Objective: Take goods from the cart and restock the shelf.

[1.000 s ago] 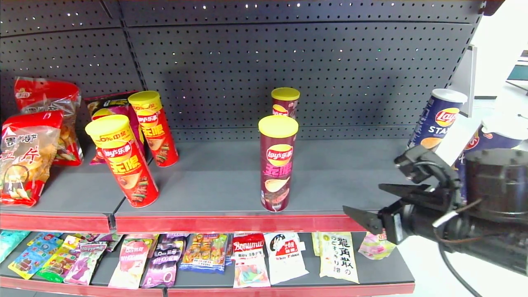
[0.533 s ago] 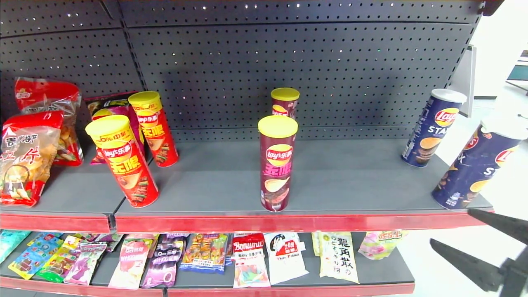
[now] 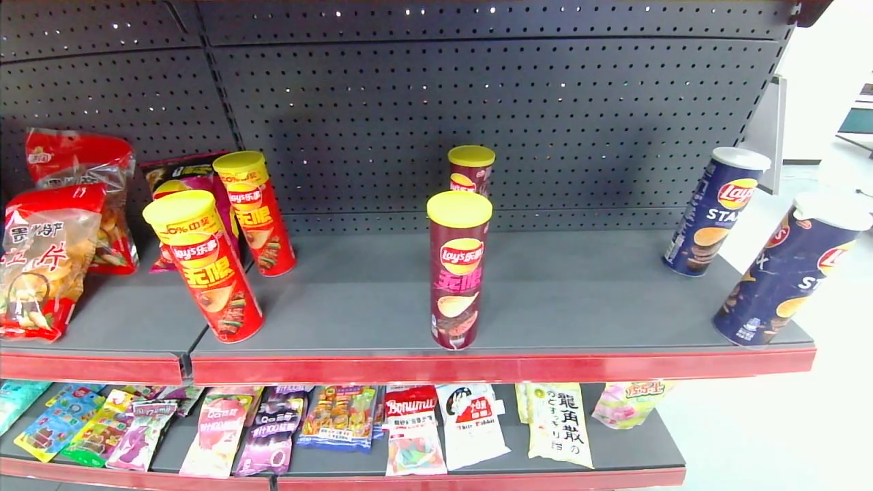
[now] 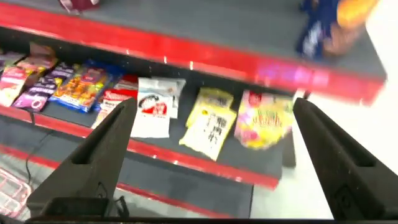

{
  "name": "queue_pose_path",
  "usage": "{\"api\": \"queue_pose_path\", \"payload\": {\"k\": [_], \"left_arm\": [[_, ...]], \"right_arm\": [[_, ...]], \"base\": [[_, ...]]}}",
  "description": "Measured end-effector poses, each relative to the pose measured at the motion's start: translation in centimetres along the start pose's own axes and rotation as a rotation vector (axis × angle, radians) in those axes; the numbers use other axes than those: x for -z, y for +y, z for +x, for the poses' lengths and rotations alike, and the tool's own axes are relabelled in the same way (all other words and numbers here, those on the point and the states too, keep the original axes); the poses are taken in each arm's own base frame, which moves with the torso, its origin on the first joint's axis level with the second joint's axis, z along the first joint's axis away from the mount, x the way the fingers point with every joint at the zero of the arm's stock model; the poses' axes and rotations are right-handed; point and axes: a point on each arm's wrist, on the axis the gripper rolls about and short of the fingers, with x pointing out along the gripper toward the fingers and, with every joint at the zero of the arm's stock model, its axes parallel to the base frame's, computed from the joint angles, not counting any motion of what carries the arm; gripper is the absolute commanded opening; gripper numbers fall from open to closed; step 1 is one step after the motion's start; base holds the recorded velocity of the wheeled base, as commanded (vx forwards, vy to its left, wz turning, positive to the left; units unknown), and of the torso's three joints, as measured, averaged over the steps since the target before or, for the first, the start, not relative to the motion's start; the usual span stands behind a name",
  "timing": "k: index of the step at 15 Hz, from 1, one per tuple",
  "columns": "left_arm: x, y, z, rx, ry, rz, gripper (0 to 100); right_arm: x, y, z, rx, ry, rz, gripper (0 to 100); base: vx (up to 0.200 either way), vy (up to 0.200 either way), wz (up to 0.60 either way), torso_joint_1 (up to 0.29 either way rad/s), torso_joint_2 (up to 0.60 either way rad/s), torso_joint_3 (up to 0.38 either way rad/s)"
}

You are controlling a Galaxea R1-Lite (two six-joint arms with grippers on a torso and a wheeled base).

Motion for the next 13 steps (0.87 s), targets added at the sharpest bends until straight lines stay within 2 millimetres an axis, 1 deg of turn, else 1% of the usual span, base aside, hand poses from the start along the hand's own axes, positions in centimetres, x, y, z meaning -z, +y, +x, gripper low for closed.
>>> {"api": "queue_pose_path", "payload": {"k": [2, 4, 6, 9, 13], "left_arm": [[0.0, 0.0, 0.0, 0.000, 0.000, 0.000, 100], [0.0, 0.0, 0.0, -0.001, 0.000, 0.000, 100], [0.0, 0.0, 0.0, 0.000, 0.000, 0.000, 100], [0.0, 0.0, 0.0, 0.000, 0.001, 0.000, 100], [0.0, 0.0, 0.0, 0.000, 0.001, 0.000, 100]], "right_arm": [[1.0, 0.2, -1.0, 0.060, -0.054, 0.041, 100], [1.2, 0.1, -1.3, 0.144, -0.127, 0.047, 100], [1.5, -0.1, -1.4, 0.253, -0.147, 0.090, 100], [2.0, 0.1, -1.4, 0.207, -0.126, 0.060, 100], [2.1, 0.1, -1.4, 0.206, -0.127, 0.074, 100]], "base": [[0.000, 0.000, 0.00, 0.000, 0.00, 0.000], [0.000, 0.000, 0.00, 0.000, 0.00, 0.000], [0.000, 0.000, 0.00, 0.000, 0.00, 0.000], [0.000, 0.000, 0.00, 0.000, 0.00, 0.000], [0.000, 0.000, 0.00, 0.000, 0.00, 0.000]]}}
